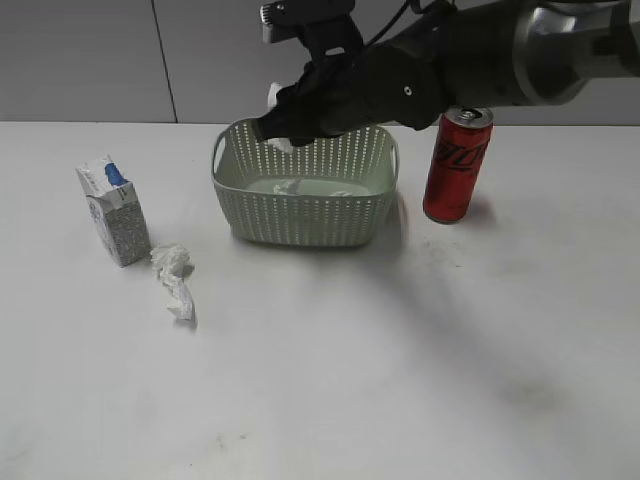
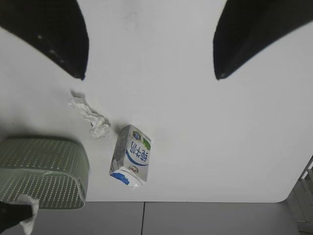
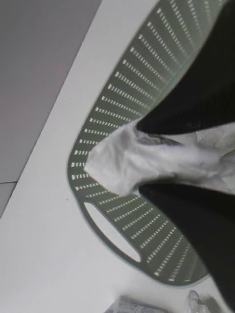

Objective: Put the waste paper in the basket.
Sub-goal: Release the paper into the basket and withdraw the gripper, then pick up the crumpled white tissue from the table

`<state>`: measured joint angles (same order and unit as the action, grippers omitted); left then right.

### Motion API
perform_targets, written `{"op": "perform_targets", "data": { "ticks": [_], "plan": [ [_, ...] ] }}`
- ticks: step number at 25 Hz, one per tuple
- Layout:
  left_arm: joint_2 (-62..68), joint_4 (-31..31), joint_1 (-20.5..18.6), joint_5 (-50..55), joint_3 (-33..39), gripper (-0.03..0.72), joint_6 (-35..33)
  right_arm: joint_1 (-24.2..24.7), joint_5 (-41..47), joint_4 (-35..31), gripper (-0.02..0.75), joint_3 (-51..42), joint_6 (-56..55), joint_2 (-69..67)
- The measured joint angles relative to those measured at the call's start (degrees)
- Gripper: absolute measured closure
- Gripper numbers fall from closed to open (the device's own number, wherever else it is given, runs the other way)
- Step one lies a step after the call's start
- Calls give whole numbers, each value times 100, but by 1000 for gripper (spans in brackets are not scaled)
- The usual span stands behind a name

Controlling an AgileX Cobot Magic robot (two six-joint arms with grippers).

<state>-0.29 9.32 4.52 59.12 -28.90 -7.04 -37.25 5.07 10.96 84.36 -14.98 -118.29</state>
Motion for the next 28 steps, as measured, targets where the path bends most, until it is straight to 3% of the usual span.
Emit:
{"op": "perform_targets", "data": {
  "ticks": [3, 5, 11, 16, 20, 28],
  "plan": [
    [0, 0, 0, 0, 0, 100, 0, 0, 188, -15, 175, 8, 0, -31],
    [0, 0, 0, 0, 0, 100, 0, 0, 437, -15, 123, 111, 0, -31],
    [0, 0, 0, 0, 0, 100, 0, 0, 1171, -114, 121, 470, 0, 44],
    [0, 0, 0, 0, 0, 100, 0, -159, 1969, -1002, 158, 868, 774, 614],
    [0, 0, 0, 0, 0, 100, 0, -612, 2436, -1888, 178, 996, 1929, 1145],
    [0, 0, 0, 0, 0, 100, 0, -1493, 3000, -2156, 183, 1024, 1909, 559]
  ]
}}
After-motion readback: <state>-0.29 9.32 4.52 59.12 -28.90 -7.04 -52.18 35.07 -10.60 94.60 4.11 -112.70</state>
